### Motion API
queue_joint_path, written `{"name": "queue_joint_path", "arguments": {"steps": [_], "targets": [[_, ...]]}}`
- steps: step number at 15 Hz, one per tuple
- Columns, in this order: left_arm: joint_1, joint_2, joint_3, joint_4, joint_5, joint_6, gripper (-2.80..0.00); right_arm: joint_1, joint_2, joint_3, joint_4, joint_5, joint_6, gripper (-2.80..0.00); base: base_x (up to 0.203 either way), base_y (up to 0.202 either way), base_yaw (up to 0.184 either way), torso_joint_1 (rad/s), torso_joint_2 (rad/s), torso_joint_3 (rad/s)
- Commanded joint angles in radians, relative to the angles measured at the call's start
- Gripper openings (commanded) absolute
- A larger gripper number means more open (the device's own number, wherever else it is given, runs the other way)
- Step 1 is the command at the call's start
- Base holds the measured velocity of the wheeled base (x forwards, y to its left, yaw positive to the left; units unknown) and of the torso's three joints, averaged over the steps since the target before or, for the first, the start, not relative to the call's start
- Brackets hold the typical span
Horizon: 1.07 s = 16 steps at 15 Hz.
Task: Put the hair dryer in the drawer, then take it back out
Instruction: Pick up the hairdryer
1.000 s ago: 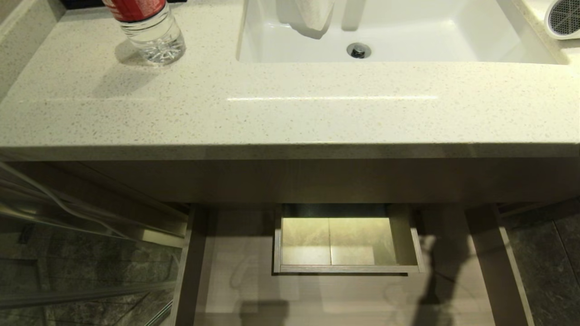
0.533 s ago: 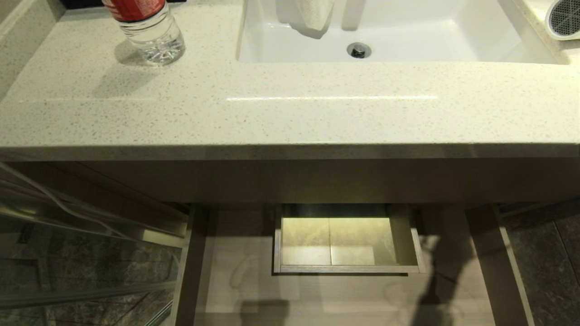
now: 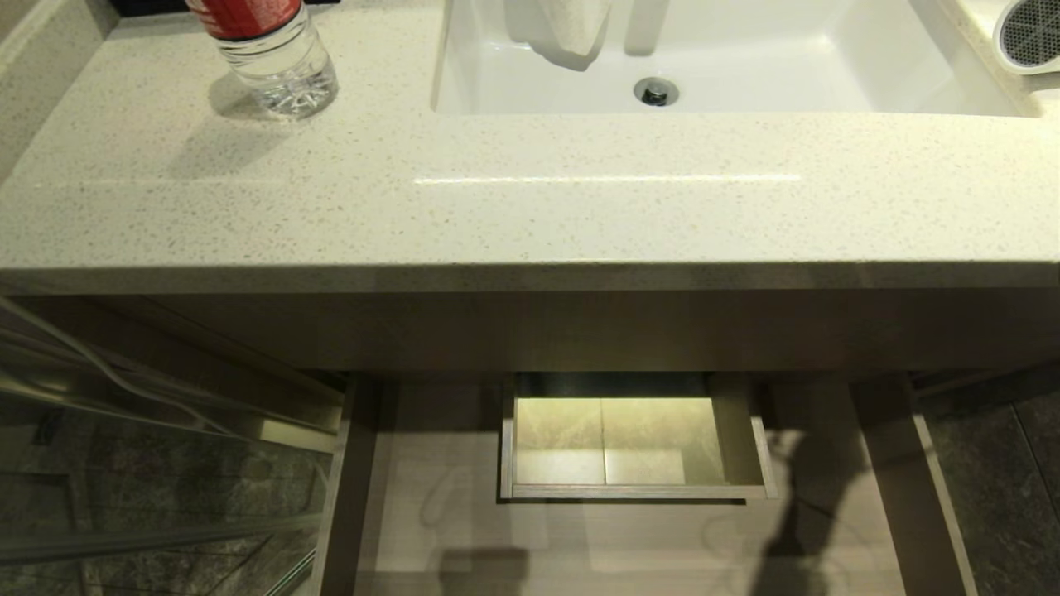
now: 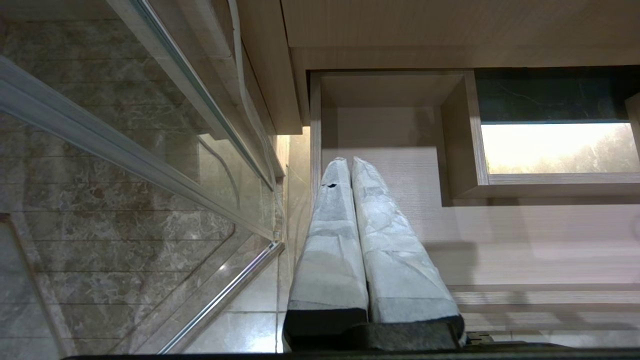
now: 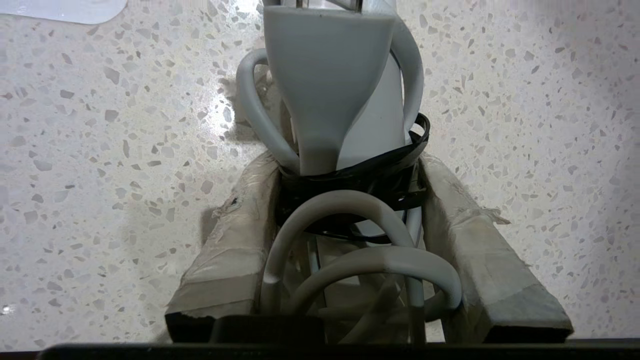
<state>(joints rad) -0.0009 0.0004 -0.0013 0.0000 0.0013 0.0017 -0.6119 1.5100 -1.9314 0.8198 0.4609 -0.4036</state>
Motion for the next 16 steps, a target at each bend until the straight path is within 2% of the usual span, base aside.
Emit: {"name": "queue_joint_path", "arguments": {"steps": [1, 6, 16], "targets": [[0.001, 0.000, 0.000, 0.000, 0.000, 0.000, -2.80, -0.002, -0.025, -0.003, -0.002, 0.003, -0.003, -2.80, 0.000, 0.000, 0.000, 0.000, 0.00, 0.000], [0.001, 0.000, 0.001, 0.000, 0.000, 0.000, -2.80, -0.001, -0.066, -0.004, -0.009, 0.007, -0.004, -2.80, 0.000, 0.000, 0.000, 0.000, 0.00, 0.000], [0.001, 0.000, 0.000, 0.000, 0.000, 0.000, -2.80, 0.000, -0.108, -0.003, -0.121, 0.007, -0.004, -2.80, 0.000, 0.000, 0.000, 0.000, 0.00, 0.000]]}}
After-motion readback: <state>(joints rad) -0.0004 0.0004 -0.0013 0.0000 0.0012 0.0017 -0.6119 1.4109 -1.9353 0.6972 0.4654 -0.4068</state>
